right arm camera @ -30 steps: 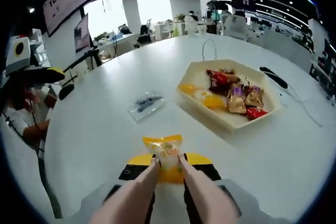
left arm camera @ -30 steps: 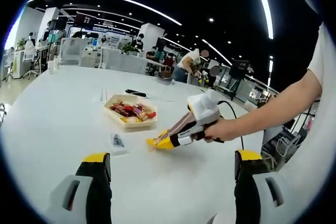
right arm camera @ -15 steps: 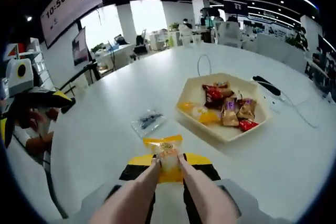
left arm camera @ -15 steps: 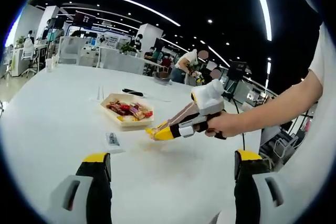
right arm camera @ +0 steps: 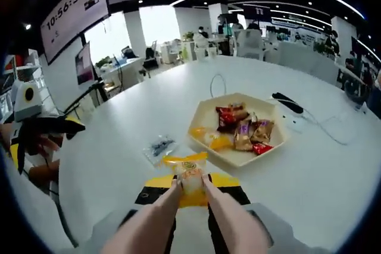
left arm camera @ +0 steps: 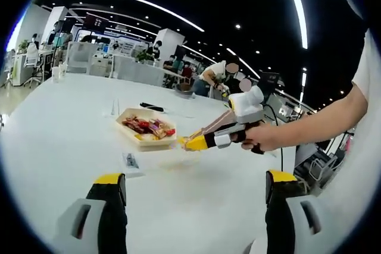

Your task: Place the target food into the container with the food tongs after gripping and lifting it, then release it inside without dropping or visibly crushing the food.

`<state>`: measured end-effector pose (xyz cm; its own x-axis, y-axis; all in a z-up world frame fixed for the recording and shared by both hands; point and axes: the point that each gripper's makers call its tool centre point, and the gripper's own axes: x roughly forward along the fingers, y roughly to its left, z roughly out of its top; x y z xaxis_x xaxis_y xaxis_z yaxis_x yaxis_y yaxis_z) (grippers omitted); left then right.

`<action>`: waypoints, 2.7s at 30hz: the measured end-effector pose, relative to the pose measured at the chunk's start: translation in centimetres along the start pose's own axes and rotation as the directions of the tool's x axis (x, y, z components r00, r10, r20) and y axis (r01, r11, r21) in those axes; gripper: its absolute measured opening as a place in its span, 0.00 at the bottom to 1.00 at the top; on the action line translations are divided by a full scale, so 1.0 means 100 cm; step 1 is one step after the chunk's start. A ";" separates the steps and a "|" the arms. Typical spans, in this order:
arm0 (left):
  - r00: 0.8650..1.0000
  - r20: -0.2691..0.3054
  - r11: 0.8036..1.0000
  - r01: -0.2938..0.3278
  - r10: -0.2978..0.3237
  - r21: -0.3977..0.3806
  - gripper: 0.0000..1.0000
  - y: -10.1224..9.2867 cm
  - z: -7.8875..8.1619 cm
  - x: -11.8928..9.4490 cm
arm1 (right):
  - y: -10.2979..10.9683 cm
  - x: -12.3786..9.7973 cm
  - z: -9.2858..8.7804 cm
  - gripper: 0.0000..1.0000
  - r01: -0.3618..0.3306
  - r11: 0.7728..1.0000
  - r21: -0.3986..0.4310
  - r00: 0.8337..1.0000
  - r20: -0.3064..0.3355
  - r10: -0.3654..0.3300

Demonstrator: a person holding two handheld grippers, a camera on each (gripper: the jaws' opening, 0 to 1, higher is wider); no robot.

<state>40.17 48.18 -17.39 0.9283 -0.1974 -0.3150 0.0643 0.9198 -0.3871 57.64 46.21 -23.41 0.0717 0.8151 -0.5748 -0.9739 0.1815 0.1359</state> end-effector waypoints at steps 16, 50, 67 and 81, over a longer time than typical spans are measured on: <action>0.998 0.047 0.997 0.054 -0.051 -0.050 0.99 -0.009 0.008 0.008 | -0.030 -0.025 0.056 0.19 0.065 0.997 -0.029 0.996 0.060 -0.063; 0.991 0.134 0.996 0.003 0.009 -0.087 0.99 0.011 0.037 -0.011 | -0.079 -0.001 0.129 0.20 0.084 0.973 -0.217 0.996 0.061 -0.072; 0.989 0.141 0.994 -0.016 0.032 -0.107 0.99 0.017 0.034 -0.018 | -0.088 0.018 0.162 0.20 0.053 0.959 -0.278 0.998 0.050 -0.041; 0.992 0.117 0.994 -0.026 0.039 -0.106 0.99 0.013 0.024 -0.021 | -0.091 0.037 0.184 0.21 0.046 0.924 -0.379 0.999 0.024 -0.040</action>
<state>39.18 50.66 -15.14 0.9666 -0.1206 -0.2259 0.0007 0.8834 -0.4687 70.73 57.73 -11.93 0.1155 0.8204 -0.5600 -0.9785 -0.0030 -0.2062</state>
